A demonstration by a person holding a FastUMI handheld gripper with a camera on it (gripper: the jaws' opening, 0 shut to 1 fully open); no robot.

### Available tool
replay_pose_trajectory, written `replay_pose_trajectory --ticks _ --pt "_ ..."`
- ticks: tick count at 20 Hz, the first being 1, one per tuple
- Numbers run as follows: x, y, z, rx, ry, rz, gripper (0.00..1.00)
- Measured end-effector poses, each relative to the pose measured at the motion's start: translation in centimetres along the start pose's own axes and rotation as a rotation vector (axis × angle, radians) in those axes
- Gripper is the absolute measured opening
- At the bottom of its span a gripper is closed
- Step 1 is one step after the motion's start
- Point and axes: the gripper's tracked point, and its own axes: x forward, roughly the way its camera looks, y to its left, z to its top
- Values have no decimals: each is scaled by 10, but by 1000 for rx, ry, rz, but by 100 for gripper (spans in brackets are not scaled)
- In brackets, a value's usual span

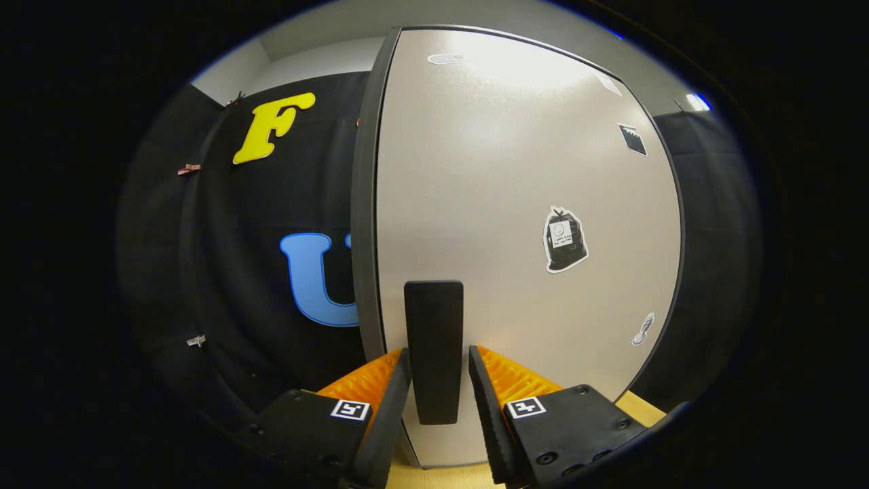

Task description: Open the shoe cabinet door, grab the shoes and put them into the shoe cabinet, then close the shoe cabinet door.

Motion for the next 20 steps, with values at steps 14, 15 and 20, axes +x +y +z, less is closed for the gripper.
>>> replay_pose_trajectory --ticks 14,15,20 --pt "0 0 2 -4 -4 4 58" --pt "0 -1 2 -5 -4 0 58" --pt "0 2 2 -7 -12 8 37"
